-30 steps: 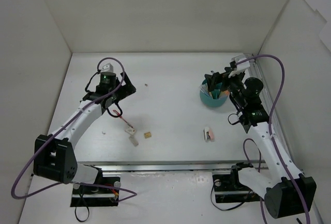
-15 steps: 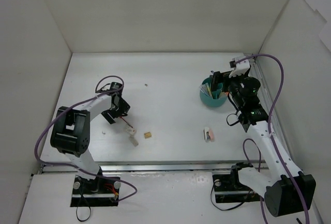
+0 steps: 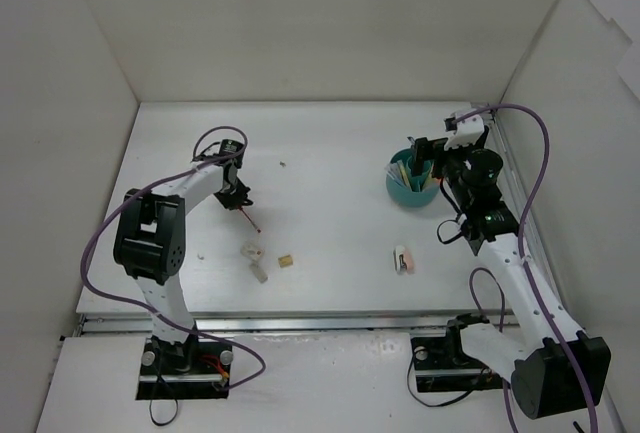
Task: Sort the stationery into containers
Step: Pick up the pen from the center of the board, then place the pen in the storage box.
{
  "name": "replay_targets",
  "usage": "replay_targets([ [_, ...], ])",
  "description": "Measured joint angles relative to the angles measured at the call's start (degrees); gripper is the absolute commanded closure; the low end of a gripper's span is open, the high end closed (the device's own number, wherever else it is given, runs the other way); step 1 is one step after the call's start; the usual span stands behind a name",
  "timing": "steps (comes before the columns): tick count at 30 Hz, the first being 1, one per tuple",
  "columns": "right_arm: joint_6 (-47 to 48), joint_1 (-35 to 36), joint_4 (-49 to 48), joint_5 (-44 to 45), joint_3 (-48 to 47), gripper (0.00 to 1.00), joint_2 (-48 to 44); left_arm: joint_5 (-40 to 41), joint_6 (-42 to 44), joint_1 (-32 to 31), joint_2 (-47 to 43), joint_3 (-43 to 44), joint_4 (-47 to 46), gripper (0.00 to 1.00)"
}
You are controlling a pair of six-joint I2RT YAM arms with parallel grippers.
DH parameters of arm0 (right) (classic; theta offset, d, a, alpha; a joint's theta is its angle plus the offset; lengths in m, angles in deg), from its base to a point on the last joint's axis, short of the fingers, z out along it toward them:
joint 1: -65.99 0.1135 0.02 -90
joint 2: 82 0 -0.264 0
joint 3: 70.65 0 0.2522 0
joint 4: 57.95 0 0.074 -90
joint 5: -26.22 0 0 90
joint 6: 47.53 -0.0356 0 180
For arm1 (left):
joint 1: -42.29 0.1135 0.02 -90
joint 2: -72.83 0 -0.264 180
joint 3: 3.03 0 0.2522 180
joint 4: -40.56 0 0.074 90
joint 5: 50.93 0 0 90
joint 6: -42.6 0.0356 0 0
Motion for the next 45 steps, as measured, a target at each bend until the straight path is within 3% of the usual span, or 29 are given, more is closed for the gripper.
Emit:
replay_targets([
  [7,0.1,0.0,1.2,-2.3,-0.7,0.02,0.0,-6.5,19.0,-4.0,1.4,11.8,-10.4,1.0],
  [14,-9.5,0.1,-3.6,-12.2,-1.1,0.02,1.2,-30.5,45.3,-12.9,-8.5,8.0,-24.8,1.0],
  [18,-18.7,0.9,-9.2,-18.5,-1.1,0.02,4.3,-38.3,55.9,-18.0,-13.8,4.5,-27.7,1.0],
  [26,-32.1,6.0,-16.0,-22.9,-1.1,0.02,13.3,-42.3,60.8,-19.0,-15.0,3.5,-30.1,1.0],
  [33,-37.2,12.0,-18.6,-21.6,-1.1,0.06,16.9,-42.0,60.9,-19.4,-15.0,3.5,-30.7,1.0],
  [39,-39.1,15.0,-19.8,-18.6,-1.2,0.28,21.0,-40.9,61.0,-20.7,-15.0,3.5,-30.6,1.0],
  [40,-39.4,15.3,-20.0,-18.1,-1.3,0.4,21.6,-40.4,60.9,-20.9,-15.0,3.5,-30.3,1.0],
  [42,-39.6,15.8,-19.9,-17.1,-1.7,0.53,22.6,-40.1,60.7,-20.9,-14.9,3.5,-30.4,1.0],
  [43,-39.7,16.2,-20.0,-16.7,-1.8,0.64,23.0,-40.1,60.5,-20.9,-14.9,3.5,-30.6,1.0],
  [45,-39.7,16.9,-20.1,-16.0,-1.9,0.72,23.5,-39.7,59.9,-21.0,-14.9,3.5,-30.6,1.0],
])
